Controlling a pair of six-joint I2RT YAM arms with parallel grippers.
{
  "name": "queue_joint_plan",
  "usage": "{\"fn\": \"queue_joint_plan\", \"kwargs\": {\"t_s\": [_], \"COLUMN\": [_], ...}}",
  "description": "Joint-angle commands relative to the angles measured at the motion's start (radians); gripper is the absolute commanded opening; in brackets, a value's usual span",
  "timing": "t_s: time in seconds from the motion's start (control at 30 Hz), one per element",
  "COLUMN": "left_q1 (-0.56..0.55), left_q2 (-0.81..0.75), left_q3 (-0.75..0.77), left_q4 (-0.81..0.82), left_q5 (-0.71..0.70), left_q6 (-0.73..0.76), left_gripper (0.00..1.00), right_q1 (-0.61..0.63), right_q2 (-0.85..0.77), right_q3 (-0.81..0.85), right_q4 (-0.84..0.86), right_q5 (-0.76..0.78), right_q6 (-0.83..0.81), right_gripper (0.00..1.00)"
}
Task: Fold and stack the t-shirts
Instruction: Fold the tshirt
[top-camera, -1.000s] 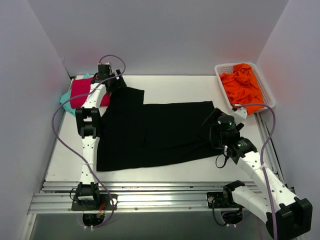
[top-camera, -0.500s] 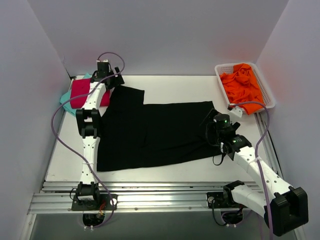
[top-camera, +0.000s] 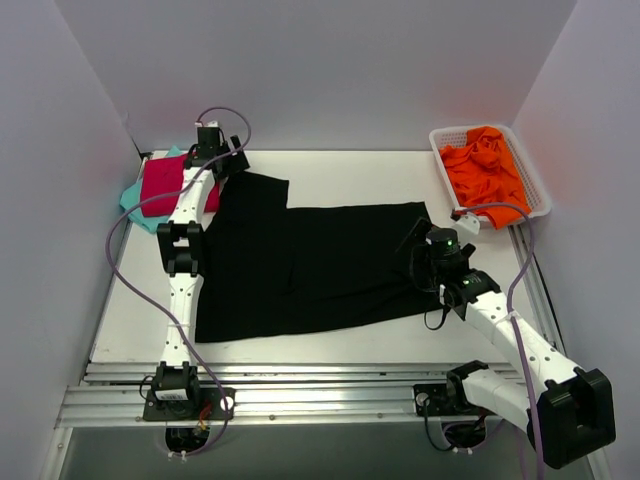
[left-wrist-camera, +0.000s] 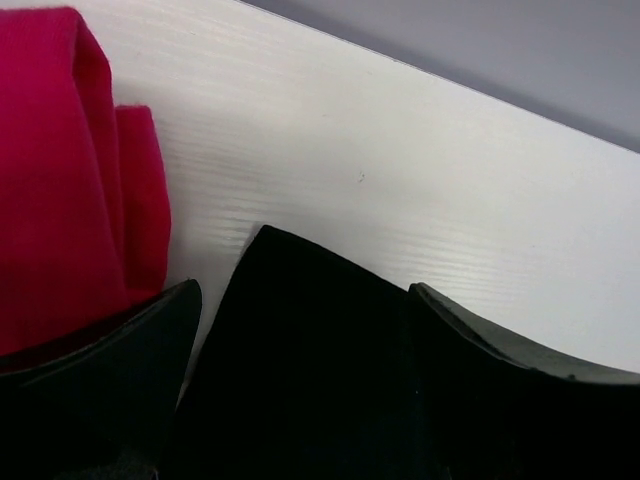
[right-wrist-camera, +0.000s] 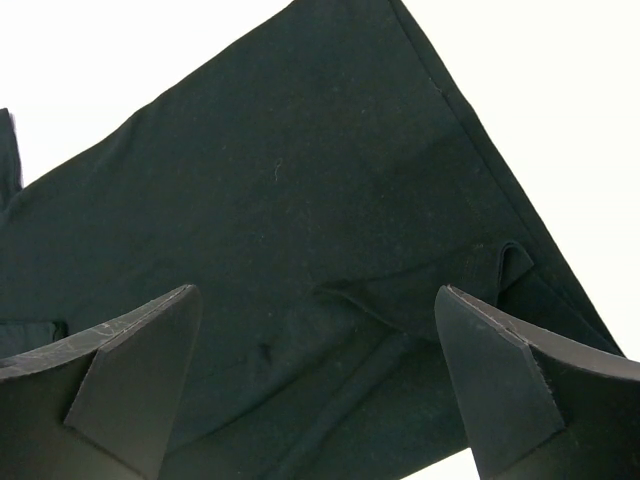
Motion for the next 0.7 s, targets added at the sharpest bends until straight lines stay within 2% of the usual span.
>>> {"fn": "queue_joint_plan", "kwargs": {"t_s": [0.0,0.1,0.17,0.2,0.27,0.3,0.4,0.43,0.5,0.57,0.63,0.67], "left_q1": [-0.006,-0.014,-0.026,-0.031,-0.043,-0.046,-0.048,-0.048,-0.049,-0.048,-0.048,-0.046], "left_q2": [-0.008,0.032,0.035,0.034,0.034,0.037,0.041,0.041,0.043,0.043,0.043,0.041], "left_q3": [-0.014,0.038,0.04,0.04,0.04,0.041,0.049,0.052,0.054,0.054,0.054,0.049], "left_q4": [-0.044,-0.076,-0.078,-0.079,-0.078,-0.076,-0.075,-0.076,-0.076,-0.076,-0.076,-0.076], "left_q5": [-0.014,0.028,0.035,0.03,0.028,0.032,0.048,0.051,0.055,0.055,0.056,0.052], "left_q6": [-0.008,-0.015,-0.008,-0.005,0.015,0.02,0.031,0.032,0.034,0.034,0.034,0.031], "left_gripper": [0.94,0.95,0.99,0.84,0.73,0.64,0.56,0.48,0.46,0.34,0.18,0.04], "right_q1": [-0.016,-0.028,-0.037,-0.047,-0.06,-0.073,-0.105,-0.111,-0.119,-0.122,-0.122,-0.122], "right_q2": [-0.023,-0.032,-0.041,-0.043,-0.05,-0.055,-0.067,-0.067,-0.064,-0.054,-0.043,-0.041], "right_q3": [-0.001,-0.003,-0.003,-0.003,-0.004,-0.007,-0.012,-0.013,-0.016,-0.016,-0.016,-0.016], "right_q4": [0.019,0.017,0.017,0.016,0.011,0.011,0.011,0.012,0.019,0.023,0.026,0.032], "right_q5": [-0.016,-0.033,-0.048,-0.055,-0.071,-0.076,-0.105,-0.111,-0.121,-0.127,-0.13,-0.128], "right_q6": [-0.022,-0.025,-0.028,-0.031,-0.037,-0.038,-0.046,-0.048,-0.049,-0.051,-0.049,-0.049], "right_gripper": [0.99,0.99,0.99,0.99,0.99,0.99,0.99,0.99,0.99,0.99,0.99,0.99]}}
